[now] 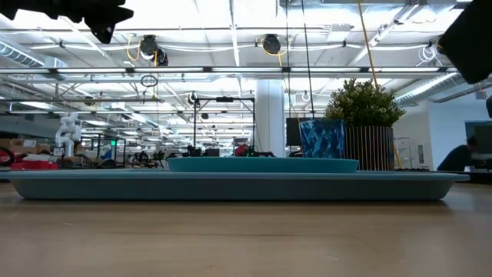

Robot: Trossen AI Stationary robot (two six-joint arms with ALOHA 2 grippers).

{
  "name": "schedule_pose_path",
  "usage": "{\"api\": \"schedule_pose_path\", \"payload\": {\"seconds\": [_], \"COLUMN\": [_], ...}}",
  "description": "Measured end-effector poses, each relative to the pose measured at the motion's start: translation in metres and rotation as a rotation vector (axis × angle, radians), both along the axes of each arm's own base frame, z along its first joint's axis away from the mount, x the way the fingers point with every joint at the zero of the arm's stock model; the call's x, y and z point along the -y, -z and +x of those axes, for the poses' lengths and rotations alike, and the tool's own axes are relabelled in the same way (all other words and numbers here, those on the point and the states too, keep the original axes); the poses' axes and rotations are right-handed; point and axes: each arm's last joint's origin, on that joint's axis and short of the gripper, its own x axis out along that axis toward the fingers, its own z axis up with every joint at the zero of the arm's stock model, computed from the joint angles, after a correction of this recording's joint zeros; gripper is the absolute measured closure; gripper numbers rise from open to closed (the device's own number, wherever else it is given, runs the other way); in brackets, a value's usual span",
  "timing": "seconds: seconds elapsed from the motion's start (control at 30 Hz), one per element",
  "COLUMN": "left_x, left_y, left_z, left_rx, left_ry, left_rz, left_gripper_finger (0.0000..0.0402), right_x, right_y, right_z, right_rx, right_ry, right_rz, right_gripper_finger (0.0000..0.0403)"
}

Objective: Pick and place plate/cup/fork/spoon on tray
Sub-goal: Put the yellow spoon on the blue tray to the left of the blue plate

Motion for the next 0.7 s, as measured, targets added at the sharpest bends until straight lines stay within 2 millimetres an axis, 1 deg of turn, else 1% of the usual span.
{"api": "schedule_pose_path", "payload": {"seconds": [0.1,0.2,0.27,0.37,0.4,0.43,0.53,0.6,0.7], "left_x": [0.0,0.0,0.0,0.0,0.0,0.0,0.0,0.0,0.0], "left_y": [0.0,0.0,0.0,0.0,0.0,0.0,0.0,0.0,0.0], "left_z": [0.0,0.0,0.0,0.0,0.0,0.0,0.0,0.0,0.0], "left_rx": [0.001,0.001,0.002,0.002,0.003,0.002,0.002,0.002,0.001], "left_ry": [0.0,0.0,-0.001,0.0,0.0,0.001,0.001,0.001,0.0], "left_rz": [-0.001,-0.004,-0.004,-0.003,0.001,0.005,0.007,0.007,0.0], "left_gripper_finger": [0.0259,0.0259,0.0259,0.0259,0.0259,0.0259,0.0259,0.0259,0.0259], "right_x": [0.0,0.003,0.005,0.005,0.005,0.005,0.006,0.005,0.003], "right_y": [0.005,0.003,0.003,0.003,0.003,0.003,0.002,-0.002,-0.011], "right_z": [0.001,0.0,0.001,0.001,0.001,0.001,0.001,0.002,0.008], "right_rx": [-0.007,-0.008,-0.006,-0.019,-0.022,-0.024,-0.024,-0.013,0.007], "right_ry": [0.0,0.025,0.031,0.029,0.024,0.028,0.057,0.063,0.064], "right_rz": [-0.007,-0.036,-0.052,-0.038,-0.034,-0.035,-0.038,-0.035,-0.055], "right_gripper_finger": [0.0275,0.0286,0.0308,0.0368,0.0382,0.0388,0.0388,0.039,0.0392]}}
